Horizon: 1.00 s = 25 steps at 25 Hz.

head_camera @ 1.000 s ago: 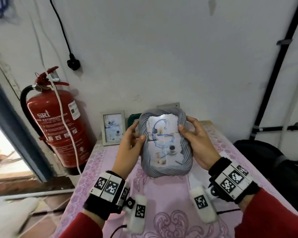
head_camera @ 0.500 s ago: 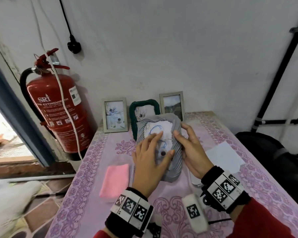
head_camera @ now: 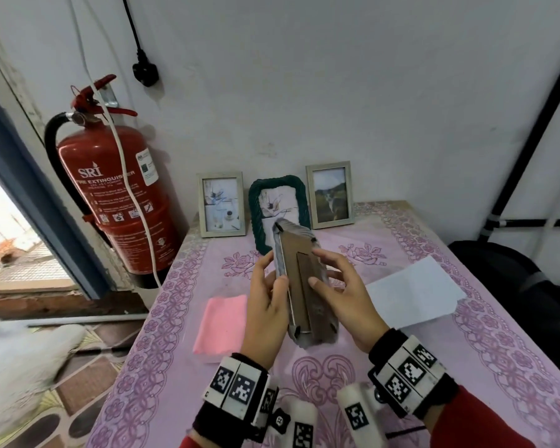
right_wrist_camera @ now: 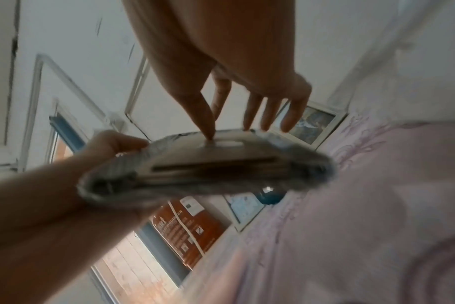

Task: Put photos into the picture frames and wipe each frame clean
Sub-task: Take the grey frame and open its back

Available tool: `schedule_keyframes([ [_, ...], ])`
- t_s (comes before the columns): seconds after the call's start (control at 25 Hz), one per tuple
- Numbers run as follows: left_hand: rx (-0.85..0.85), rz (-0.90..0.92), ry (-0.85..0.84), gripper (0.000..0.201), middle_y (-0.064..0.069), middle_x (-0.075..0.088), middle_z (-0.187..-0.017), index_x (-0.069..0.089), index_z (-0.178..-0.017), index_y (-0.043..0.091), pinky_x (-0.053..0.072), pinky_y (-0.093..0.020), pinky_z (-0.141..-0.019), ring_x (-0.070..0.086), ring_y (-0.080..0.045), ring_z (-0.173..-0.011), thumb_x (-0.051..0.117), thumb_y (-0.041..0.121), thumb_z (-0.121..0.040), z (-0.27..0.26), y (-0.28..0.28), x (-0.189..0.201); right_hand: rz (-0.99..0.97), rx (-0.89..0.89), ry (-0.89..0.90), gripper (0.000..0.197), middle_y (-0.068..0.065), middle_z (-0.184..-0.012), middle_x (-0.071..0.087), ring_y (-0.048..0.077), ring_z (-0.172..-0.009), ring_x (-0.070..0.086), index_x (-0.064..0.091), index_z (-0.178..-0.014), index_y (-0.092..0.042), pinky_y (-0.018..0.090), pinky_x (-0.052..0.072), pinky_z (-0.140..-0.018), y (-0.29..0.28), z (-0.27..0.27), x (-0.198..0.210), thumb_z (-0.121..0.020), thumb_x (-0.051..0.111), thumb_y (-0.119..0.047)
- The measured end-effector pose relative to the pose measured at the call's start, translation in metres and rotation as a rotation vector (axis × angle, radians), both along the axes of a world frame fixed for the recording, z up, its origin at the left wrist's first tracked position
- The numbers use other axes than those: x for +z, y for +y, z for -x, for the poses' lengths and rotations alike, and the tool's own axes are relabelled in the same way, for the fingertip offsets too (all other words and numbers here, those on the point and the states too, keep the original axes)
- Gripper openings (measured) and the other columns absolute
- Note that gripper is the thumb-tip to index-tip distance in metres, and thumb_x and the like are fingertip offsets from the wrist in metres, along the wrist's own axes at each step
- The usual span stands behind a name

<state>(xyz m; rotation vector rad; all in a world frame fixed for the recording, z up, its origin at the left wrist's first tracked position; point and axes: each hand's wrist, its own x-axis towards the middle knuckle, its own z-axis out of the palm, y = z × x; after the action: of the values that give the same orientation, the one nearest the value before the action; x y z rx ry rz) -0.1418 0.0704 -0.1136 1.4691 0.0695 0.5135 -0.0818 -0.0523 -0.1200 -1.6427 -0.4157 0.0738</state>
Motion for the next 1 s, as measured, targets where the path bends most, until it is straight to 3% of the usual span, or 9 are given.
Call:
schedule_keyframes([
  [0.08,0.024,0.081,0.023,0.032,0.000,0.069,-0.099,0.043,-0.124,0.024,0.055,-0.026,-0.077,0.066,-0.010,-0.085,0.036,0.007,-0.097,0.003,0.005,-0.008,0.056,-0.080,0.031,0.047,-0.002,-0.132,0.048,0.017,-0.123,0.044,0.048,-0.129,-0.029,0.036,0.039,-0.106,0.001,0.004,-0.010,-0.086,0.065,-0.023],
  [0.2,0.034,0.224,0.070,0.030,-0.007,0.069,-0.109,0.048,-0.123,0.021,0.054,-0.039,-0.086,0.066,-0.021,-0.098,0.037,0.012,-0.097,0.004,0.013,-0.021,-0.038,-0.072,0.170,0.054,0.002,-0.130,0.050,0.016,-0.121,0.049,0.044,-0.134,-0.020,0.036,0.044,-0.103,0.004,0.011,-0.022,-0.085,0.067,-0.023],
  [0.32,0.055,0.239,0.101,0.028,-0.006,0.069,-0.109,0.055,-0.119,0.018,0.055,-0.034,-0.086,0.065,-0.020,-0.101,0.038,0.012,-0.098,0.005,0.019,-0.036,0.046,-0.087,0.106,0.054,0.000,-0.130,0.050,0.017,-0.122,0.047,0.044,-0.134,-0.015,0.040,0.040,-0.107,0.004,0.016,-0.033,-0.086,0.066,-0.017],
  [0.4,0.084,0.097,0.104,0.028,0.005,0.070,-0.102,0.060,-0.110,0.021,0.053,-0.023,-0.082,0.064,-0.012,-0.097,0.038,0.010,-0.098,0.007,0.021,-0.043,0.103,-0.097,0.068,0.054,0.002,-0.134,0.049,0.017,-0.126,0.045,0.043,-0.135,-0.014,0.040,0.037,-0.109,0.003,0.018,-0.039,-0.086,0.066,-0.015],
  [0.48,0.077,-0.069,0.116,0.030,0.010,0.069,-0.102,0.059,-0.112,0.023,0.050,-0.013,-0.078,0.063,-0.002,-0.094,0.038,0.006,-0.097,0.007,0.022,-0.047,0.141,-0.115,0.050,0.056,0.004,-0.136,0.047,0.018,-0.128,0.043,0.042,-0.136,-0.013,0.040,0.036,-0.111,0.002,0.017,-0.043,-0.085,0.066,-0.014],
  [0.64,0.030,-0.338,0.258,0.036,-0.006,0.057,-0.118,0.047,-0.131,0.015,0.043,-0.022,-0.097,0.052,-0.013,-0.113,0.047,0.013,-0.095,0.000,0.026,-0.052,0.235,-0.135,0.062,0.059,0.009,-0.136,0.047,0.022,-0.129,0.043,0.041,-0.136,-0.010,0.041,0.035,-0.110,-0.002,0.013,-0.048,-0.084,0.068,-0.015],
  [0.72,0.059,-0.492,0.351,0.045,-0.010,0.049,-0.115,0.044,-0.133,0.018,0.036,-0.018,-0.095,0.041,-0.012,-0.109,0.058,0.022,-0.090,0.000,0.028,-0.055,0.265,-0.120,0.092,0.062,0.010,-0.136,0.048,0.024,-0.127,0.045,0.041,-0.136,-0.010,0.043,0.038,-0.107,-0.008,0.010,-0.047,-0.082,0.070,-0.016],
  [0.88,0.042,-0.594,0.423,0.069,-0.012,0.041,-0.114,0.035,-0.138,0.011,0.041,-0.034,-0.101,0.044,-0.024,-0.112,0.071,0.025,-0.080,0.001,0.029,-0.057,0.364,-0.102,0.101,0.067,0.006,-0.128,0.052,0.022,-0.118,0.051,0.042,-0.135,-0.009,0.037,0.043,-0.102,-0.022,0.004,-0.046,-0.077,0.075,-0.014],
  [1.0,-0.017,-0.680,0.431,0.057,-0.010,0.050,-0.105,0.048,-0.127,0.009,0.044,-0.030,-0.092,0.049,-0.026,-0.106,0.073,0.021,-0.078,-0.001,0.033,-0.057,0.402,-0.075,0.101,0.062,0.001,-0.110,0.057,0.014,-0.098,0.055,0.050,-0.128,-0.007,0.026,0.046,-0.086,-0.031,0.000,-0.043,-0.073,0.077,-0.009],
])
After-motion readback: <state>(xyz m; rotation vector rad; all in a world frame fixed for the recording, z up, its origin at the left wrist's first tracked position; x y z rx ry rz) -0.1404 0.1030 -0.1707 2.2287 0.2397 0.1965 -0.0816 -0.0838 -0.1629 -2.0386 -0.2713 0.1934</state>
